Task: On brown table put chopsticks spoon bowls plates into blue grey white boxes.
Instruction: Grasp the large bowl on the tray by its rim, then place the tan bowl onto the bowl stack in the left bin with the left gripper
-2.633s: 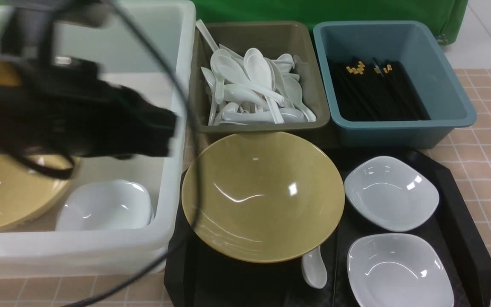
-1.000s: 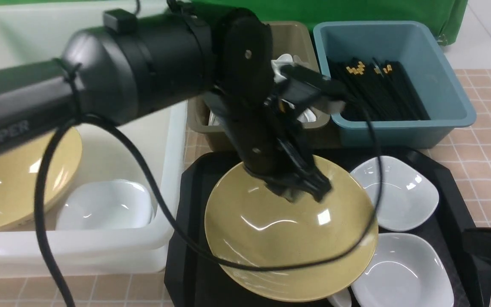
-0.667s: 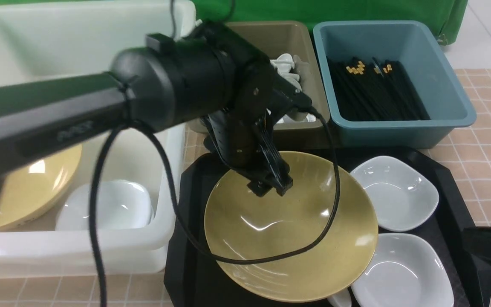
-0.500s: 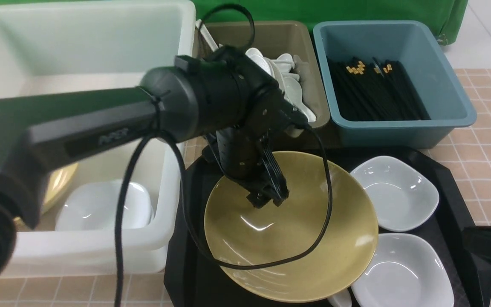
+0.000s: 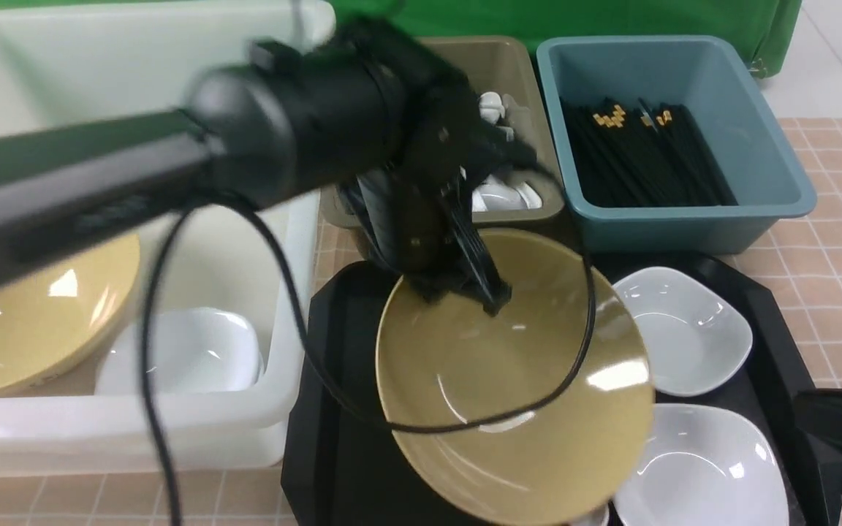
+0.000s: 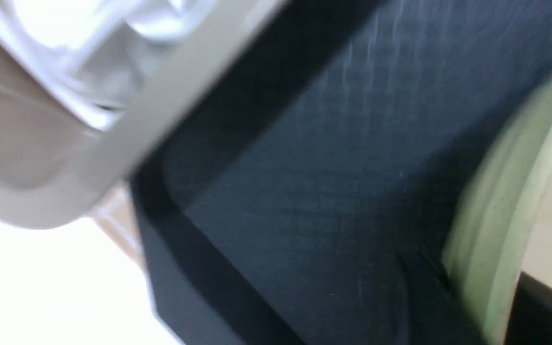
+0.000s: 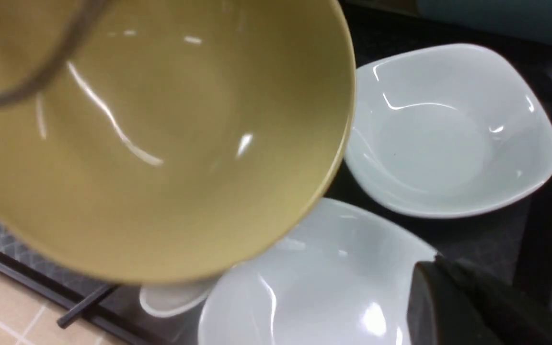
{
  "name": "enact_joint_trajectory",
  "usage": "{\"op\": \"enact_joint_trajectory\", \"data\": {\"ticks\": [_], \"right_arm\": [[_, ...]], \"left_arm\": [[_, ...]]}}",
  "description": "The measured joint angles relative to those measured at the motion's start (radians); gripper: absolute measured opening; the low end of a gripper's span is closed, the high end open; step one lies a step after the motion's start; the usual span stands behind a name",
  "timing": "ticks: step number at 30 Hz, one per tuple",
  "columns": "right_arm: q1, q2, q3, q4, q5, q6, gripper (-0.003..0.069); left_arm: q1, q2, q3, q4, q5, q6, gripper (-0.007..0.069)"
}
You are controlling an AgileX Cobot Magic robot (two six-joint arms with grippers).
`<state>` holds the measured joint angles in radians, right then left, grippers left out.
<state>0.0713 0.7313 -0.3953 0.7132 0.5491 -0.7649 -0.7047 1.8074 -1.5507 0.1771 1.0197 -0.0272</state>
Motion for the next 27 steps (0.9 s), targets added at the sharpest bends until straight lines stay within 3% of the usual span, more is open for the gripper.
{"op": "enact_joint_trajectory", "data": {"ticks": [9, 12, 19, 20, 21, 24, 25, 27], "right_arm": [[0.000, 0.000, 0.000, 0.000, -0.004, 0.000, 0.0048], [0.000, 0.000, 0.000, 0.000, -0.005, 0.000, 0.0048], [0.000, 0.000, 0.000, 0.000, -0.005, 0.000, 0.0048], [0.000, 0.000, 0.000, 0.000, -0.005, 0.000, 0.0048], [0.000, 0.000, 0.000, 0.000, -0.005, 0.000, 0.0048], [0.001, 0.000, 0.000, 0.000, -0.005, 0.000, 0.0048], [0.001, 0.000, 0.000, 0.000, -0.005, 0.000, 0.0048], [0.013, 0.000, 0.000, 0.000, -0.005, 0.000, 0.0048]], "left_arm": [[0.025, -0.293, -0.001, 0.004, -0.043, 0.003, 0.0006], [0.116, -0.438, -0.001, 0.032, -0.075, -0.034, 0.0006], [0.544, -0.565, 0.013, 0.166, 0.029, -0.082, 0.0006], [0.558, -0.566, 0.015, 0.172, 0.034, -0.082, 0.0006], [0.694, -0.567, 0.048, 0.181, 0.049, -0.082, 0.0006], [0.855, -0.567, 0.126, 0.111, 0.022, -0.087, 0.0006], [0.865, -0.567, 0.133, 0.095, 0.011, -0.087, 0.0006], [0.967, -0.567, 0.220, -0.012, -0.075, -0.090, 0.0006]]}}
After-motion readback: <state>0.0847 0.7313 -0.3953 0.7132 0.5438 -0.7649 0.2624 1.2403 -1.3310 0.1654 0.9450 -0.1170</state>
